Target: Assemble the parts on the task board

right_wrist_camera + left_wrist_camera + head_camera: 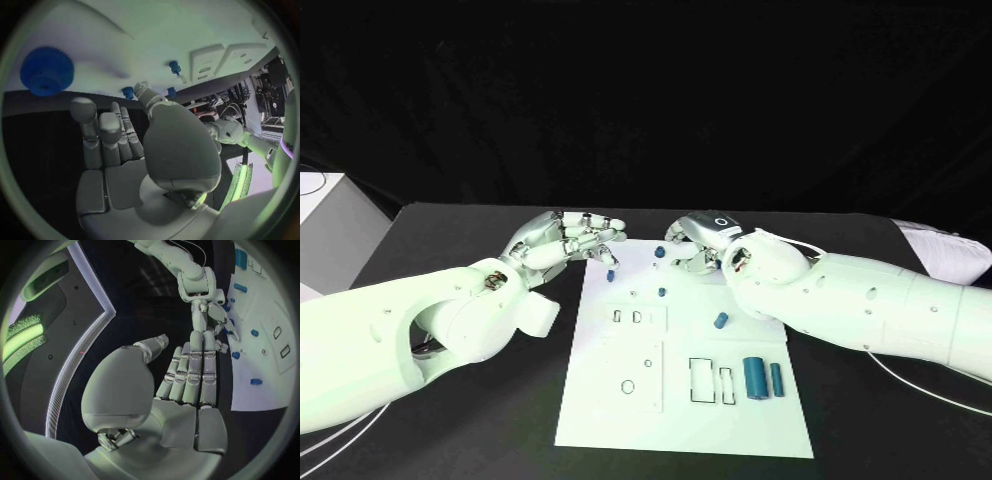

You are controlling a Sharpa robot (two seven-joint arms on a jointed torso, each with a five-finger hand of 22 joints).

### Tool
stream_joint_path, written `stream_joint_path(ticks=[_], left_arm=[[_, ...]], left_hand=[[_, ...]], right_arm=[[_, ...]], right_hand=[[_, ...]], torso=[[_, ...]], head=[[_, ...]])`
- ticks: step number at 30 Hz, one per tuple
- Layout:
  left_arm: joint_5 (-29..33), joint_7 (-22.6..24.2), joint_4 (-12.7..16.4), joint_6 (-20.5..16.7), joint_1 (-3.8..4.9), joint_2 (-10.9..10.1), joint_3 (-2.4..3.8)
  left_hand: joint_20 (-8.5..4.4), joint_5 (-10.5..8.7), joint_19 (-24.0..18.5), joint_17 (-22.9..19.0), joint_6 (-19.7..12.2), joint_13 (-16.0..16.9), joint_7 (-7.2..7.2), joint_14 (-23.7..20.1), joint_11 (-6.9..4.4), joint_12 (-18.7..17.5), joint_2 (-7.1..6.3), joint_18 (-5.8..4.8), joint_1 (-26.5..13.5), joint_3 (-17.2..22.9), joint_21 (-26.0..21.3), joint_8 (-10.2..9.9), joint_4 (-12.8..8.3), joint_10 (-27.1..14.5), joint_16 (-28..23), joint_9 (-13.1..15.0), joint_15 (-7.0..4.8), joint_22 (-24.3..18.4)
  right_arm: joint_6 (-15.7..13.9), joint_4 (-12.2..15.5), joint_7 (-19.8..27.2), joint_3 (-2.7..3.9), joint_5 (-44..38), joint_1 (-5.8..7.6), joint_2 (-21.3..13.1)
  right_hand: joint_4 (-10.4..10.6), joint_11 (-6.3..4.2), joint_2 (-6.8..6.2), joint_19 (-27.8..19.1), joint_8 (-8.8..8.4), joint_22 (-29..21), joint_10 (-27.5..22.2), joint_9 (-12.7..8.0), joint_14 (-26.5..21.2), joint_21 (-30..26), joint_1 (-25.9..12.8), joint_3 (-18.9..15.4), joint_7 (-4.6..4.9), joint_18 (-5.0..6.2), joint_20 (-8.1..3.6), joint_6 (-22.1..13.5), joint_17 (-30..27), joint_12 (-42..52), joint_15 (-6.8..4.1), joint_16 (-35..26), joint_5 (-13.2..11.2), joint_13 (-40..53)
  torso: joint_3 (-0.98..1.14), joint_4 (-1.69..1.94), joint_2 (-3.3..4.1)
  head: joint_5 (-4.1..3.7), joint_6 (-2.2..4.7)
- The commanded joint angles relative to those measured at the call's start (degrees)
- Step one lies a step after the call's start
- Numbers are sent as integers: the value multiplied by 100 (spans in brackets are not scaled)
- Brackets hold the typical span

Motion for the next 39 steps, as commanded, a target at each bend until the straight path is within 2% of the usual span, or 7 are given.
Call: stream_joint_path(ticks=[1, 5, 9, 11, 12, 16, 39], left_arm=[[1, 42, -2, 123, 10, -7, 3], [2, 50, -20, 130, 10, -15, 3], [2, 52, -39, 138, 9, -12, 2], [2, 54, -47, 144, 8, -6, 2], [2, 54, -50, 147, 8, -3, 2], [2, 53, -59, 155, 7, 7, 2], [-6, 7, -83, 128, 5, 42, 1]], left_hand=[[1, -33, -46, 7, -19, 7, 72, -21, 13, -23, 51, 12, -1, 4, 28, 6, -41, -25, 30, -7, -1, 5], [1, -33, -46, 7, -19, 7, 72, -21, 13, -23, 51, 12, -1, 4, 28, 6, -41, -25, 30, -7, -1, 5], [1, -33, -46, 7, -19, 7, 72, -21, 13, -23, 51, 12, -1, 4, 28, 6, -41, -25, 30, -7, -1, 5], [3, -33, -56, 5, -24, 6, 73, -28, 15, -25, 55, 12, -2, 4, 40, 4, -42, -31, 34, -8, 2, 14], [3, -33, -56, 5, -24, 6, 73, -28, 15, -25, 55, 12, -2, 4, 40, 4, -42, -31, 34, -8, 2, 14], [3, -33, -56, 5, -24, 6, 73, -28, 15, -25, 55, 12, -2, 4, 40, 4, -42, -31, 34, -8, 2, 14], [4, -31, -69, 4, -25, 6, 73, -36, 15, -24, 64, 12, 6, 11, 53, 5, -48, -35, 38, -9, 2, 23]], right_arm=[[-358, 285, 44, 19, 577, 60, -316], [-520, 606, 139, 50, 1379, 154, -759], [-414, 811, 214, 88, 1966, 239, -1098], [-284, 859, 201, 102, 2126, 273, -1218], [-205, 863, 178, 107, 2175, 286, -1260], [175, 761, 18, 120, 2290, 322, -1348], [776, 15, -542, 117, 2145, 212, -779]], right_hand=[[68, -13, -4, 139, -23, 131, 416, 14, 100, 117, 50, 27, 52, 45, -20, 101, 82, 204, -36, 87, 39, 43], [119, -35, -47, 184, -28, 206, 839, 15, 98, 155, 71, 174, 97, 29, -23, 166, 78, 332, -62, 83, 96, 88], [102, -386, -261, 830, 117, 1429, 2139, 87, 489, 1200, 107, 232, -156, -199, -245, 428, 1215, 1279, -332, 806, 240, 716], [109, -413, -314, 1001, 126, 1805, 2323, 96, 575, 1518, 64, 188, -189, -278, -299, 395, 1560, 2117, -369, 1017, 287, 1548], [180, -390, -288, 1177, 180, 2299, 2349, 143, 681, 1924, -33, 116, -179, -380, -347, 249, 2256, 5676, -357, 1435, 399, 5468], [330, -231, -224, 1445, 318, 3002, 2856, 219, 877, 2483, -95, -153, -46, -505, -178, -61, 3437, 7826, -173, 1996, 440, 7975], [603, -126, -108, 1732, 486, 3626, 3247, 271, 1005, 2985, -6, -694, 39, -651, -40, -277, 4090, 8315, -83, 2228, 504, 8601]], torso=[[5, -41, -21], [28, -99, -44], [59, -142, -60], [70, -146, -63], [75, -147, -64], [79, -146, -61], [91, -99, -1]], head=[[-21, 29], [-10, 54], [-22, 80], [-17, 90], [-16, 88], [-24, 85], [-88, 35]])
